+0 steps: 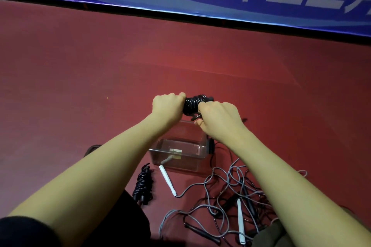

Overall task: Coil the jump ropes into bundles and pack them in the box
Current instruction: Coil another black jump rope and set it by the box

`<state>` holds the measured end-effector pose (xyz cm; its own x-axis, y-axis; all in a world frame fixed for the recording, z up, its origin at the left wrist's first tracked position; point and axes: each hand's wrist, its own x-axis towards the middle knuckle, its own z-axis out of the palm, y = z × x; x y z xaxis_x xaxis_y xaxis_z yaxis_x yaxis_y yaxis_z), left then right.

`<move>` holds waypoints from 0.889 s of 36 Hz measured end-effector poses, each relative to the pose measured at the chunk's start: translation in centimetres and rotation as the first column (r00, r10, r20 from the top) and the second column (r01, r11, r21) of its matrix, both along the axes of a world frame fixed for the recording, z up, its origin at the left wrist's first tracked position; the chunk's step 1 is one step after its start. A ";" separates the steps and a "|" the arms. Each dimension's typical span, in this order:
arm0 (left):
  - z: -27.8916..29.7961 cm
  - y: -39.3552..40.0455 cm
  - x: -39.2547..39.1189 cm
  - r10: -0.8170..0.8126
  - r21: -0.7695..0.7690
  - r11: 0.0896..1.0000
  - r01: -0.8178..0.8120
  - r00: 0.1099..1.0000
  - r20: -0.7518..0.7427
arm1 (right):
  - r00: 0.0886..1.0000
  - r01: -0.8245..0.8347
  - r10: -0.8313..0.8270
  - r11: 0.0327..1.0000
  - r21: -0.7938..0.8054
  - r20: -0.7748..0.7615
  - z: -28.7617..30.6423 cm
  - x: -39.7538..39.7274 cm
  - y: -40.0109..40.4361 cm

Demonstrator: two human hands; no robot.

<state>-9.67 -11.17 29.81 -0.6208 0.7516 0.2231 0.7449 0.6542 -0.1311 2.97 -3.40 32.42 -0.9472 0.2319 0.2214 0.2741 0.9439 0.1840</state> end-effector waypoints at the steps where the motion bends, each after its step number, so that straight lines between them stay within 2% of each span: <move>1: 0.0 0.0 0.1 -0.025 -0.026 0.999 0.025 1.000 -0.018 | 1.000 -0.011 0.011 0.999 0.045 -0.009 0.0 -0.2 0.1; 4: 0.1 -0.1 0.2 -0.114 -0.098 0.989 0.107 0.992 -0.061 | 0.998 -0.019 0.026 0.989 0.144 -0.050 -0.7 -0.5 0.3; 8: 0.3 -0.6 0.0 -0.207 -0.166 0.967 0.193 0.976 -0.071 | 0.993 -0.047 0.054 0.996 0.070 -0.106 -1.1 -0.5 0.2; 11: 0.3 -0.9 -0.1 -0.289 -0.224 0.940 0.256 0.948 -0.134 | 0.994 -0.072 0.077 0.995 0.068 -0.071 -1.2 -0.5 0.0; 13: 0.5 -1.1 0.0 -0.326 -0.260 0.924 0.280 0.933 -0.153 | 0.997 -0.074 0.072 0.996 -0.056 -0.035 -1.6 -0.6 0.2; 15: 0.8 -1.1 0.1 -0.336 -0.269 0.920 0.286 0.928 -0.163 | 0.994 -0.086 0.076 0.988 -0.127 -0.082 -1.4 -0.3 0.1; 19: 1.2 -1.3 0.2 -0.356 -0.102 0.935 0.341 0.898 -0.259 | 0.962 -0.146 0.124 0.986 -0.078 -0.244 -1.4 -0.2 0.6; 24: 1.2 -0.8 -0.3 -0.363 0.087 0.900 0.427 0.845 -0.394 | 0.912 -0.165 0.123 0.983 -0.078 -0.392 -1.4 0.0 0.8; 27: 1.8 -0.8 -0.4 -0.312 0.298 0.867 0.399 0.902 -0.299 | 0.898 -0.164 0.060 0.965 -0.205 -0.436 -1.6 0.0 1.0; 29: 1.9 -0.9 -0.5 -0.298 0.506 0.809 0.299 0.951 -0.086 | 0.873 -0.178 0.017 0.941 -0.287 -0.487 -1.7 0.0 1.1; 30: 1.9 -1.0 -0.3 -0.320 0.586 0.777 0.228 0.946 0.056 | 0.864 -0.175 -0.020 0.925 -0.338 -0.503 -1.6 0.0 1.1; 32: 1.7 -1.2 0.0 -0.411 0.715 0.691 0.106 0.871 0.268 | 0.840 -0.173 -0.126 0.860 -0.481 -0.528 -1.3 -0.1 0.9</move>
<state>-9.71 -12.35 31.46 -0.5685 0.6417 0.5149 0.7809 0.2237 0.5833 2.86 -2.46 31.15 -0.7222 0.4280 0.5433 0.1614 0.8681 -0.4694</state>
